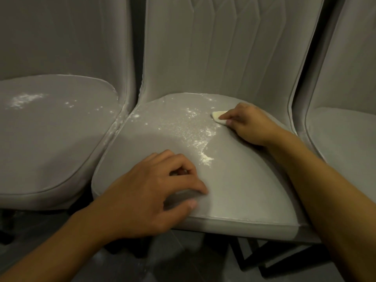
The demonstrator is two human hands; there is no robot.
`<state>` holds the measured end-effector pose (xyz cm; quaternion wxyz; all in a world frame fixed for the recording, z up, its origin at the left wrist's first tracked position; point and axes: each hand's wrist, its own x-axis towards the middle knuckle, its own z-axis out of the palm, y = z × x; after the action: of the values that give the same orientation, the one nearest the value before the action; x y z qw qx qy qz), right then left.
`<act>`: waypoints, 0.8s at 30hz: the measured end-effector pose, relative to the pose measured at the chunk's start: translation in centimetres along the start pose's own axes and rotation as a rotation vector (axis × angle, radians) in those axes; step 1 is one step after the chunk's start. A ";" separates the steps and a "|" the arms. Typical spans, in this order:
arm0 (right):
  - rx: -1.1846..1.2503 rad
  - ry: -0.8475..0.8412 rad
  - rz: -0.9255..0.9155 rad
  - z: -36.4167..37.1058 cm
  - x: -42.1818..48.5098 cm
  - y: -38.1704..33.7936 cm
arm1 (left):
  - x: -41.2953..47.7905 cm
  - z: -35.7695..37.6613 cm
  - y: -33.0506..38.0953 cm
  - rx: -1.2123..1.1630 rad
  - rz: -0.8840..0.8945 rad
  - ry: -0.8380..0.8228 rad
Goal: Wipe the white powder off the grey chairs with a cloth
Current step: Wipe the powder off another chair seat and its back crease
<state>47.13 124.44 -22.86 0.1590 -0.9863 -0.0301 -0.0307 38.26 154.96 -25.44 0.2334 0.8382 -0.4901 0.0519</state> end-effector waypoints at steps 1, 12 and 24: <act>0.028 -0.051 -0.023 -0.5 -0.2 0.0 | 0.0 0.0 0.0 -0.018 -0.011 -0.002; 0.023 0.040 0.110 0.3 3.1 1.2 | 0.6 -0.1 -0.5 -0.149 -0.046 0.018; 0.238 0.203 0.393 0.4 8.1 1.5 | 0.5 0.0 -0.1 -0.103 -0.046 0.017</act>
<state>55.33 123.55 -23.09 0.2792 -0.9394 0.1750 -0.0943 38.64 154.63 -25.29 0.2816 0.8358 -0.4705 0.0284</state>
